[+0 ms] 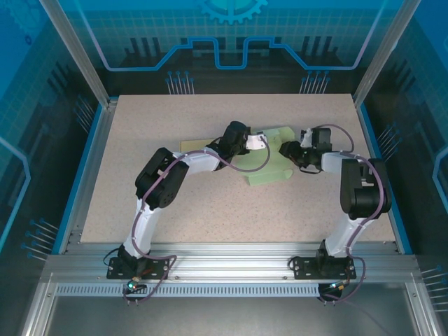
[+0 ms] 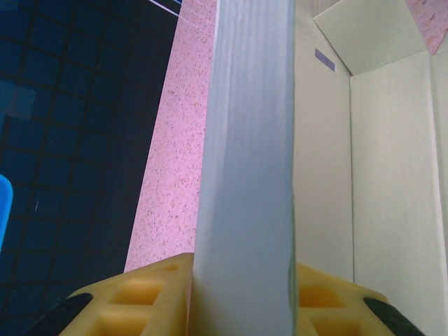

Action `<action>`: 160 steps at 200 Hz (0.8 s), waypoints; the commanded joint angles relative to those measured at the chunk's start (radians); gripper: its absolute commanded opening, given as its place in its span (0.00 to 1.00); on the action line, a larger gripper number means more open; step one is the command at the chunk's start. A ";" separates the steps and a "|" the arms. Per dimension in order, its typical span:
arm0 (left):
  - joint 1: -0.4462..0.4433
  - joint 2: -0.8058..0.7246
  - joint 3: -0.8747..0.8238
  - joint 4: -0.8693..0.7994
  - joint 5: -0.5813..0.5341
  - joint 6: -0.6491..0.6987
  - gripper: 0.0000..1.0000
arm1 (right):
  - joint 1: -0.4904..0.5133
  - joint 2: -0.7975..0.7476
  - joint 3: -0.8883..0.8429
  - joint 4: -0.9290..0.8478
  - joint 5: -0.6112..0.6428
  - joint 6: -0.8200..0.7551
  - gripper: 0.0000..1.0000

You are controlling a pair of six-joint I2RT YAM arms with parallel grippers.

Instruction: Fold the paper box

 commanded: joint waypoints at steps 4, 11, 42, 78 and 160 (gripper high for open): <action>-0.007 0.031 -0.020 -0.004 -0.020 0.034 0.29 | -0.045 -0.064 0.001 -0.047 -0.028 -0.042 0.49; -0.007 0.030 -0.020 -0.004 -0.020 0.033 0.29 | -0.060 -0.073 0.011 -0.060 -0.028 -0.049 0.49; -0.008 0.027 -0.027 -0.001 -0.018 0.041 0.29 | -0.121 -0.056 0.105 -0.092 -0.043 -0.073 0.49; -0.008 0.030 -0.024 0.001 -0.014 0.041 0.29 | -0.157 0.087 0.324 -0.147 -0.068 -0.071 0.48; -0.002 0.083 0.063 -0.101 -0.005 0.064 0.30 | -0.091 0.443 0.685 -0.300 -0.148 -0.121 0.44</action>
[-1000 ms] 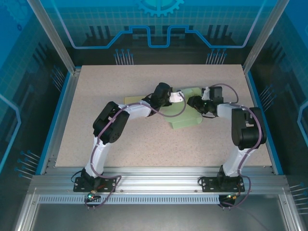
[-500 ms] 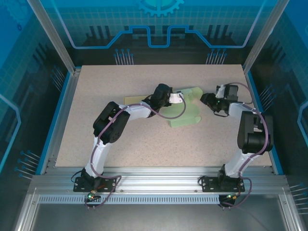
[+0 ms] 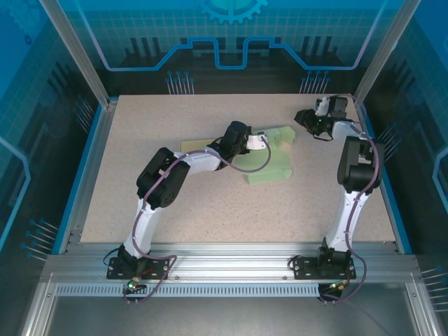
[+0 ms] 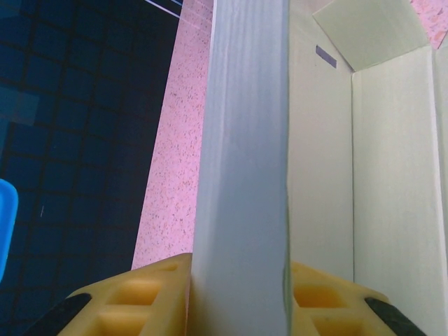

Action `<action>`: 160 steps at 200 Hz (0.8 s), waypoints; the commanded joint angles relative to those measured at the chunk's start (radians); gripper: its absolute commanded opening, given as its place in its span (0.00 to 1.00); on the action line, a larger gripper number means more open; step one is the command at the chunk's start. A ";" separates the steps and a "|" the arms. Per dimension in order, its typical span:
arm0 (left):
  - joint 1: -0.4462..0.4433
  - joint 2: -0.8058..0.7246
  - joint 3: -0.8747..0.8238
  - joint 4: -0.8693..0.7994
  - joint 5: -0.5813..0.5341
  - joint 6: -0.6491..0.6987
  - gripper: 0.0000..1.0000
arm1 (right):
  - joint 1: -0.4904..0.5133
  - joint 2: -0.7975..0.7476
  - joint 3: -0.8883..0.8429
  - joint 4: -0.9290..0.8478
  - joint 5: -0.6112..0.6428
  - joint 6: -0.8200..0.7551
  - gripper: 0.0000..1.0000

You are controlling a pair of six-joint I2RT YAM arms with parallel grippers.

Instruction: Fold the paper box

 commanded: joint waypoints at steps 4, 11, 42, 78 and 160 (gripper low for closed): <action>0.002 0.062 0.039 -0.108 0.000 0.043 0.30 | 0.039 0.040 0.026 -0.091 -0.051 -0.051 0.44; 0.004 0.069 0.046 -0.122 -0.001 0.052 0.30 | 0.044 0.043 0.023 -0.089 -0.056 -0.061 0.44; 0.005 0.079 0.059 -0.150 -0.011 0.071 0.30 | 0.060 0.032 -0.018 -0.082 -0.067 -0.088 0.43; 0.006 0.093 0.080 -0.197 -0.018 0.097 0.30 | 0.062 -0.013 -0.095 -0.034 -0.073 -0.092 0.44; 0.007 0.078 0.052 -0.183 -0.019 0.122 0.30 | 0.060 -0.174 -0.286 -0.057 0.080 -0.111 0.46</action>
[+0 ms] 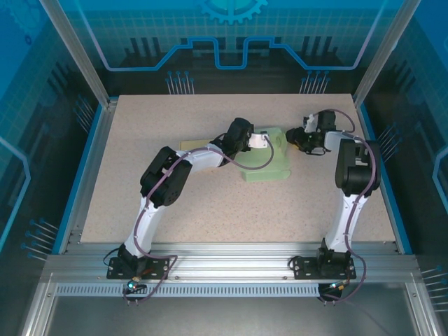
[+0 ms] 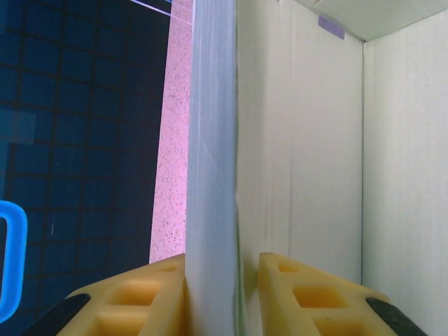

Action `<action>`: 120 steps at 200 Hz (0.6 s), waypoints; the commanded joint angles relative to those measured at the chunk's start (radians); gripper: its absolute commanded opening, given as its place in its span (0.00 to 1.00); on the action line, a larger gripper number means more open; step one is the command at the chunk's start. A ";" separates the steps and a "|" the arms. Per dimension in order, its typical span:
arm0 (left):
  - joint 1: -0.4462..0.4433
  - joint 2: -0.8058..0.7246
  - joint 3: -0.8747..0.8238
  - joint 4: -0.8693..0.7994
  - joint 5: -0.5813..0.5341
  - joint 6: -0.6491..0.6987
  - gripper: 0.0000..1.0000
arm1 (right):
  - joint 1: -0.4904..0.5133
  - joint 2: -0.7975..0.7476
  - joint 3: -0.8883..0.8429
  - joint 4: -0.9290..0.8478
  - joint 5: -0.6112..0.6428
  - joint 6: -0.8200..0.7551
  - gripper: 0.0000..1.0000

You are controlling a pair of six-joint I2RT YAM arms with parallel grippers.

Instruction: Fold the paper box

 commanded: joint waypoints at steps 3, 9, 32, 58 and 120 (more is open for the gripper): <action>0.003 0.035 -0.042 -0.095 -0.001 0.027 0.30 | 0.005 -0.075 -0.045 -0.039 0.074 -0.025 0.46; 0.004 0.030 -0.052 -0.080 0.003 0.033 0.30 | 0.003 -0.082 -0.054 -0.040 0.077 -0.026 0.46; 0.005 0.030 -0.070 -0.057 -0.005 0.090 0.32 | -0.005 -0.090 -0.071 -0.042 0.069 -0.024 0.46; 0.004 0.049 -0.097 -0.009 -0.033 0.196 0.33 | -0.006 -0.098 -0.090 -0.026 0.046 -0.019 0.46; 0.004 0.053 -0.100 -0.017 -0.037 0.233 0.33 | 0.003 -0.163 -0.149 -0.048 0.044 -0.067 0.46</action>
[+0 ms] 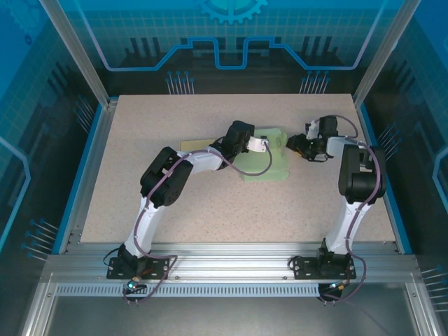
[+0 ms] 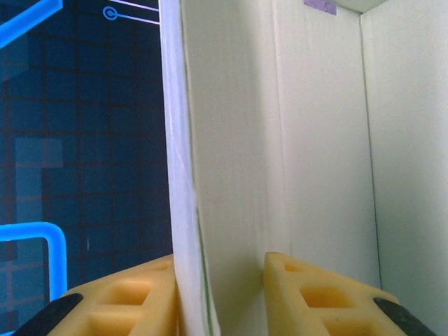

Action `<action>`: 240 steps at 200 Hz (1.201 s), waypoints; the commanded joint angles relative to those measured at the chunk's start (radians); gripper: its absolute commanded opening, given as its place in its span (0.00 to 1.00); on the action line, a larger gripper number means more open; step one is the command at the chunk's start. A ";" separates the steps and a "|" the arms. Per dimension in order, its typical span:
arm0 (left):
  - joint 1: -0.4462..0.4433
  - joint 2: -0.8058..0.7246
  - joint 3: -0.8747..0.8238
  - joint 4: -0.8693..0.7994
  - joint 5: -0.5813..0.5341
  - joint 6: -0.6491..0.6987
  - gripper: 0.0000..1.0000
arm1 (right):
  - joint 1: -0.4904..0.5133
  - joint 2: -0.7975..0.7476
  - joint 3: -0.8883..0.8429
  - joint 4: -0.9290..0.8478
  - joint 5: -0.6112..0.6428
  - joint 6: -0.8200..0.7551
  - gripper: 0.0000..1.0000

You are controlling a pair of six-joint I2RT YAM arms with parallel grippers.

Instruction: Fold the paper box

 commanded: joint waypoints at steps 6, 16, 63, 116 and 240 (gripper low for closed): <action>0.005 0.053 -0.041 -0.129 -0.025 0.068 0.33 | 0.009 -0.059 -0.024 -0.021 -0.013 -0.052 0.46; 0.004 0.055 -0.045 -0.131 -0.028 0.086 0.33 | 0.018 -0.068 -0.029 -0.021 -0.010 -0.062 0.47; 0.005 0.050 -0.078 -0.100 -0.042 0.145 0.34 | 0.036 -0.090 -0.052 0.000 -0.005 -0.084 0.48; -0.002 0.037 -0.053 -0.138 -0.018 0.124 0.34 | 0.084 -0.120 -0.049 -0.006 0.032 -0.132 0.50; -0.002 0.038 -0.067 -0.159 -0.012 0.165 0.34 | 0.175 -0.175 -0.112 0.172 0.193 -0.085 0.54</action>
